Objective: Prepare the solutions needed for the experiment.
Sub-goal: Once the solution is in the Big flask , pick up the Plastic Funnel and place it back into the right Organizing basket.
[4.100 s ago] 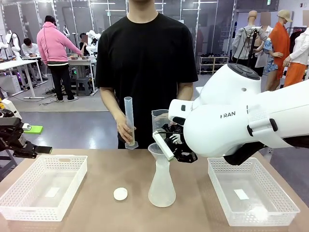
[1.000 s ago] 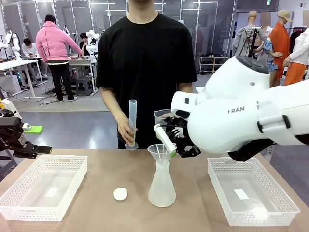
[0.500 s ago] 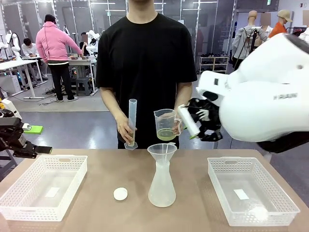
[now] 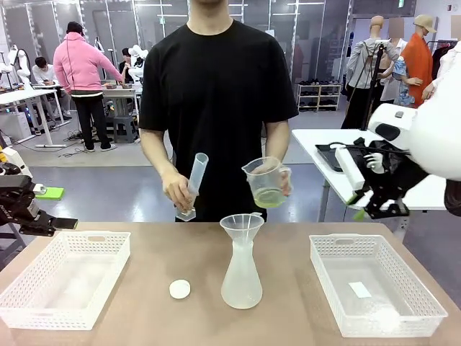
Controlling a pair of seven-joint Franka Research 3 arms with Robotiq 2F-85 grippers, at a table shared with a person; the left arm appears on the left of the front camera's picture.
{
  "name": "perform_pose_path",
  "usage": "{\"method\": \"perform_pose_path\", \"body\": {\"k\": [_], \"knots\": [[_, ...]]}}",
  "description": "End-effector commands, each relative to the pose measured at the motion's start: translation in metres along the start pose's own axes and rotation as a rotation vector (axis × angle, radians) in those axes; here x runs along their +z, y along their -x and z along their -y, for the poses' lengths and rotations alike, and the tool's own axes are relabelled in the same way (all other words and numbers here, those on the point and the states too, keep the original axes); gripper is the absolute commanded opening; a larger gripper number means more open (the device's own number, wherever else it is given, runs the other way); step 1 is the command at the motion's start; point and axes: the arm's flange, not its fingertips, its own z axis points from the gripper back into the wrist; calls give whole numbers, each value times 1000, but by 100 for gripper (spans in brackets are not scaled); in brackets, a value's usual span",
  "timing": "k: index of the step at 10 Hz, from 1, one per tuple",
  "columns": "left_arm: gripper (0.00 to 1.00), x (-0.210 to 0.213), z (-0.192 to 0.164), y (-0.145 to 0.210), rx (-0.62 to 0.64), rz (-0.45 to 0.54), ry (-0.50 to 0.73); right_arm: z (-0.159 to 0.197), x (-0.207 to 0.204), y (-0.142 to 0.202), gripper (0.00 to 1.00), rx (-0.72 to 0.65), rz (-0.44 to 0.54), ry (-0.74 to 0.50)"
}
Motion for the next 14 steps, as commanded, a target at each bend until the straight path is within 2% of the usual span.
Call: {"method": "perform_pose_path", "body": {"k": [1,2,3,6,7,8,9,10,11,12,13,14], "knots": [[100,-2,1,-2,-11,11,24,4,4,-5,35,-216,38,-114],[100,-2,1,-2,-11,11,24,2,1,-4,35,-142,-13,-114],[100,-2,1,-2,-11,11,24,-4,-1,6,35,-97,-2,-70],[100,-2,1,-2,-11,11,24,-4,-1,4,35,-129,-6,-102],[100,-2,1,-2,-11,11,24,-12,-1,8,35,-314,164,-118],[100,-2,1,-2,-11,11,24,-22,-1,18,35,-522,218,-159],[100,-2,1,-2,-11,11,24,-29,-3,20,35,-682,332,-198],[100,-2,1,-2,-11,11,24,-37,-6,18,35,-778,452,-288],[100,-2,1,-2,-11,11,24,-43,-10,19,35,-836,474,-321],[100,-2,1,-2,-11,11,24,-44,-12,12,35,-802,479,-327],[100,-2,1,-2,-11,11,24,-36,-11,23,35,-668,390,-329],[100,-2,1,-2,-11,11,24,-36,-11,23,35,-668,390,-329]]}}
